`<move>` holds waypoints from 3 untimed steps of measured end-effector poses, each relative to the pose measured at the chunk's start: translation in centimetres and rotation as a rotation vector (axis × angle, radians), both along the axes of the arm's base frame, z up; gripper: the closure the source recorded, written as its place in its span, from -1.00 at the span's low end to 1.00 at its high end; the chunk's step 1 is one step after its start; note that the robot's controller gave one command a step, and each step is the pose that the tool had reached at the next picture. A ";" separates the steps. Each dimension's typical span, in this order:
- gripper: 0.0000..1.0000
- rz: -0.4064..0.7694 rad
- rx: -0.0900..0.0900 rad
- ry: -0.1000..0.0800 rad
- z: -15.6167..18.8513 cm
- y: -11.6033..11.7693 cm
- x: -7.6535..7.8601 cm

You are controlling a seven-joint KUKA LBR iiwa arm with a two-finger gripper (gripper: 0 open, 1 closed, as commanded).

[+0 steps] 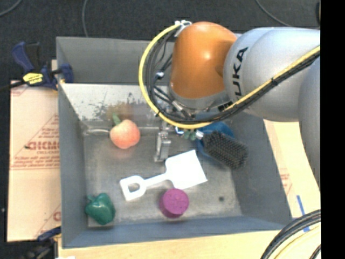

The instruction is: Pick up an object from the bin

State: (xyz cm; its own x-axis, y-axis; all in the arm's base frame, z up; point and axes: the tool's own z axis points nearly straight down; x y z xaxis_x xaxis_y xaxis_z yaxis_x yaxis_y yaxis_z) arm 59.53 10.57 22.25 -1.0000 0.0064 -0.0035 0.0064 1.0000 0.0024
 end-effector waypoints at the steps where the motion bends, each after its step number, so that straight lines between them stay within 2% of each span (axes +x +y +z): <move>1: -1.00 0.000 0.000 0.000 0.0 0.0 0.0; 2: -1.00 0.015 -0.001 -0.002 -5.0 -2.2 -0.6; 3: -1.00 -0.016 0.003 -0.007 -8.7 -0.9 -4.0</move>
Offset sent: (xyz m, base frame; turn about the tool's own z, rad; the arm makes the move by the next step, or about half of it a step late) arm -0.0064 -0.0207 -0.0501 -0.0169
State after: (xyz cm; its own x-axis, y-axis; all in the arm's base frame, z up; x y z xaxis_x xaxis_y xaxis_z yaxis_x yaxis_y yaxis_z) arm 55.51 9.62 13.52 -0.9997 0.0229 -0.0103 0.0228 0.9997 0.0053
